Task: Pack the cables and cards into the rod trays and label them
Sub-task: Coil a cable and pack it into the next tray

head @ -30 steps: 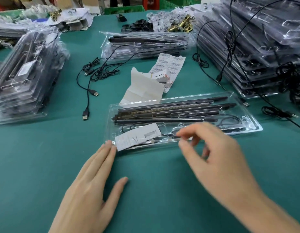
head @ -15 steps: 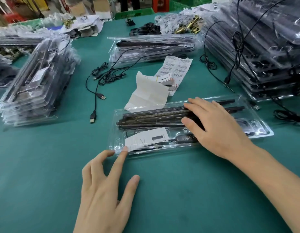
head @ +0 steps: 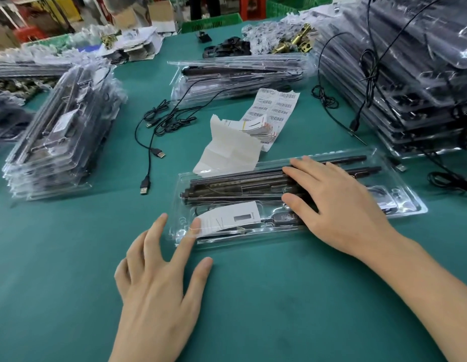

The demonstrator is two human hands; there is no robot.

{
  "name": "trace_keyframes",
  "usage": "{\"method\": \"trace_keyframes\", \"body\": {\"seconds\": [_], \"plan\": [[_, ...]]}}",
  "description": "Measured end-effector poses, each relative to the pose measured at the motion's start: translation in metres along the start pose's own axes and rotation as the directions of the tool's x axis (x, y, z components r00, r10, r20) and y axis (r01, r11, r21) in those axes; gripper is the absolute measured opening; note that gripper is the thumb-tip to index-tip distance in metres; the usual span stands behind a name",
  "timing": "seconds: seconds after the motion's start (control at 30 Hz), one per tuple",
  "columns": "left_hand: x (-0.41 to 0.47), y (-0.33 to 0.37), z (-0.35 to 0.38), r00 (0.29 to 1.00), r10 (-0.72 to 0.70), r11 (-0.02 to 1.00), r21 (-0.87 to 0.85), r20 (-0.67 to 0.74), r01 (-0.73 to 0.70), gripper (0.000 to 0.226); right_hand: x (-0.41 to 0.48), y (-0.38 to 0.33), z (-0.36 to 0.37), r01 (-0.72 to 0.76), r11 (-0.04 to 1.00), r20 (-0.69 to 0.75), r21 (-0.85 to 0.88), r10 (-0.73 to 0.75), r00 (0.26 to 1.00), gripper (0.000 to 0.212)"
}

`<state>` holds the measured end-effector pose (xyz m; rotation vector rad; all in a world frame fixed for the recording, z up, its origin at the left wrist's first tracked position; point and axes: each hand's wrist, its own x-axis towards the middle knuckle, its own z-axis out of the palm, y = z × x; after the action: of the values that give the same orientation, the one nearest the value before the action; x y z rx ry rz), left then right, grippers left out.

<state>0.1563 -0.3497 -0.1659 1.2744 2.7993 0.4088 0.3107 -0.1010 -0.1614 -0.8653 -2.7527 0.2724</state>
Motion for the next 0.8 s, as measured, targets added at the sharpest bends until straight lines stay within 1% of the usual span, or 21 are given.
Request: {"method": "trace_keyframes", "body": {"seconds": [0.07, 0.13, 0.2, 0.23, 0.27, 0.3, 0.33, 0.43, 0.47, 0.53, 0.6, 0.67, 0.73, 0.8], "plan": [[-0.003, -0.004, 0.000, 0.998, 0.042, 0.999, -0.011, -0.037, -0.042, 0.062, -0.001, -0.001, 0.000, 0.001, 1.000, -0.003, -0.004, -0.001, 1.000, 0.070], [-0.007, -0.011, 0.000, 0.978, 0.125, 0.992, -0.013, -0.165, -0.129, 0.052, -0.001, -0.001, 0.000, 0.001, 1.000, -0.001, -0.005, -0.001, 1.000, 0.070], [-0.009, -0.019, -0.002, 0.915, 0.215, 0.973, -0.001, -0.343, -0.229, 0.034, -0.002, -0.001, 0.000, -0.003, 1.000, 0.001, -0.002, 0.003, 1.000, 0.071], [-0.007, -0.022, -0.003, 0.882, 0.244, 0.964, 0.003, -0.404, -0.265, 0.027, -0.002, -0.001, -0.001, -0.004, 1.000, 0.002, 0.001, 0.004, 1.000, 0.072], [-0.004, -0.024, -0.005, 0.860, 0.267, 0.956, 0.008, -0.435, -0.293, 0.024, -0.002, -0.001, -0.002, -0.004, 1.000, 0.004, 0.005, 0.004, 1.000, 0.072], [0.001, -0.025, -0.006, 0.855, 0.286, 0.950, 0.010, -0.433, -0.313, 0.024, -0.002, -0.001, -0.002, 0.000, 1.000, 0.007, 0.009, 0.000, 1.000, 0.072], [0.007, -0.025, -0.008, 0.863, 0.305, 0.944, 0.006, -0.403, -0.330, 0.028, -0.002, 0.000, -0.003, 0.004, 1.000, 0.010, 0.015, -0.004, 1.000, 0.071], [0.026, -0.021, -0.016, 0.901, 0.379, 0.919, -0.031, -0.211, -0.394, 0.042, -0.004, 0.001, -0.003, 0.024, 0.999, 0.017, 0.022, -0.024, 1.000, 0.069], [0.030, -0.021, -0.018, 0.906, 0.392, 0.913, -0.052, -0.158, -0.404, 0.042, -0.004, 0.002, -0.003, 0.032, 0.999, 0.017, 0.024, -0.032, 0.999, 0.069], [0.035, -0.021, -0.022, 0.920, 0.375, 0.911, -0.139, -0.108, -0.388, 0.036, -0.005, 0.003, -0.004, 0.046, 0.998, 0.022, 0.035, -0.047, 0.999, 0.070], [0.036, -0.025, -0.025, 0.924, 0.368, 0.898, -0.215, -0.105, -0.383, 0.032, -0.005, 0.005, -0.004, 0.061, 0.997, 0.023, 0.049, -0.062, 0.998, 0.072], [0.035, -0.030, -0.024, 0.904, 0.407, 0.877, -0.221, -0.126, -0.426, 0.026, -0.006, 0.005, -0.005, 0.071, 0.996, 0.009, 0.058, -0.072, 0.997, 0.070], [0.032, -0.035, -0.020, 0.867, 0.467, 0.856, -0.155, -0.177, -0.493, 0.023, -0.008, 0.001, -0.006, 0.103, 0.991, -0.053, 0.081, -0.099, 0.994, 0.065], [0.031, -0.038, -0.013, 0.820, 0.522, 0.830, -0.079, -0.234, -0.551, 0.023, -0.014, -0.011, -0.006, 0.193, 0.971, -0.145, 0.141, -0.173, 0.974, 0.056]]}}
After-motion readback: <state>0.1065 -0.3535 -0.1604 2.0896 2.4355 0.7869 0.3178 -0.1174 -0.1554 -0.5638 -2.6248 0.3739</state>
